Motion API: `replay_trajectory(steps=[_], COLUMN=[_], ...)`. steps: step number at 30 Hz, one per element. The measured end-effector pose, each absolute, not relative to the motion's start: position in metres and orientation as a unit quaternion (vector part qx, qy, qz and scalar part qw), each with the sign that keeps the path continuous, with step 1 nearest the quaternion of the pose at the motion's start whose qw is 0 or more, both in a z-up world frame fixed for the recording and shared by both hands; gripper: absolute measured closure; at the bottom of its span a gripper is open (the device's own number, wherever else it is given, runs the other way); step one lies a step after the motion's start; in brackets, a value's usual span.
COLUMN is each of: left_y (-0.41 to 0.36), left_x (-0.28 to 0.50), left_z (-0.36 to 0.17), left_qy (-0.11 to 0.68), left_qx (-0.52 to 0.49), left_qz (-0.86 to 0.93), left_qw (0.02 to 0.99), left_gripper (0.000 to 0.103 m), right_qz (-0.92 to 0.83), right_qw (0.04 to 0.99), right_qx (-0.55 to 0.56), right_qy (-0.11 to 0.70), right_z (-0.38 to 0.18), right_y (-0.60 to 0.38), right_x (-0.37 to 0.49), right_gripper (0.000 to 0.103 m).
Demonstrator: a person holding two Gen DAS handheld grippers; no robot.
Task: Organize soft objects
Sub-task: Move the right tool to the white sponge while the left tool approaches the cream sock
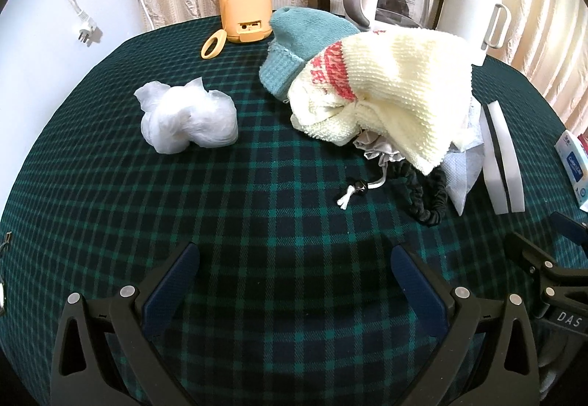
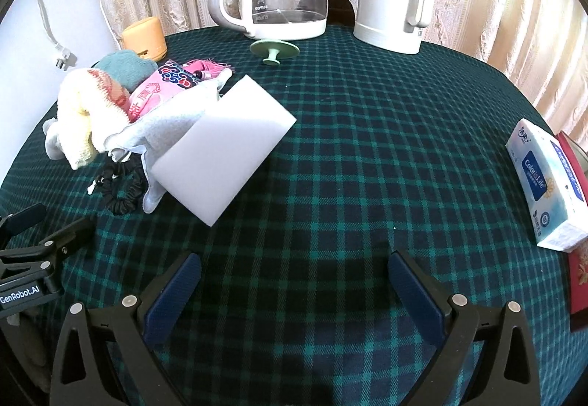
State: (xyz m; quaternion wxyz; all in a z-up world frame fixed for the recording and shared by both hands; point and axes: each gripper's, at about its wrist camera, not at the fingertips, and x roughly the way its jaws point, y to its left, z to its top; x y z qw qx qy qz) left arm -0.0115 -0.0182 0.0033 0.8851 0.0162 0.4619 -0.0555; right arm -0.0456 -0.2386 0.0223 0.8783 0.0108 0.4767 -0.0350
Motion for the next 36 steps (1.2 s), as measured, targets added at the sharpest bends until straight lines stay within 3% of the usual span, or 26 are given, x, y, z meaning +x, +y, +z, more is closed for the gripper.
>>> replay_trajectory(steps=[36], left_y=[-0.0140], left_x=[-0.0104], left_z=[0.0050], left_qy=[0.458], left_qx=[0.001], left_qz=[-0.066], left_qw=[0.886], left_gripper=[0.000], right_qz=[0.003], right_qw=[0.880], right_qx=[0.024], right_qy=[0.474], right_z=[0.0293], right_y=[-0.2420], right_x=[-0.0475], right_gripper=[0.000])
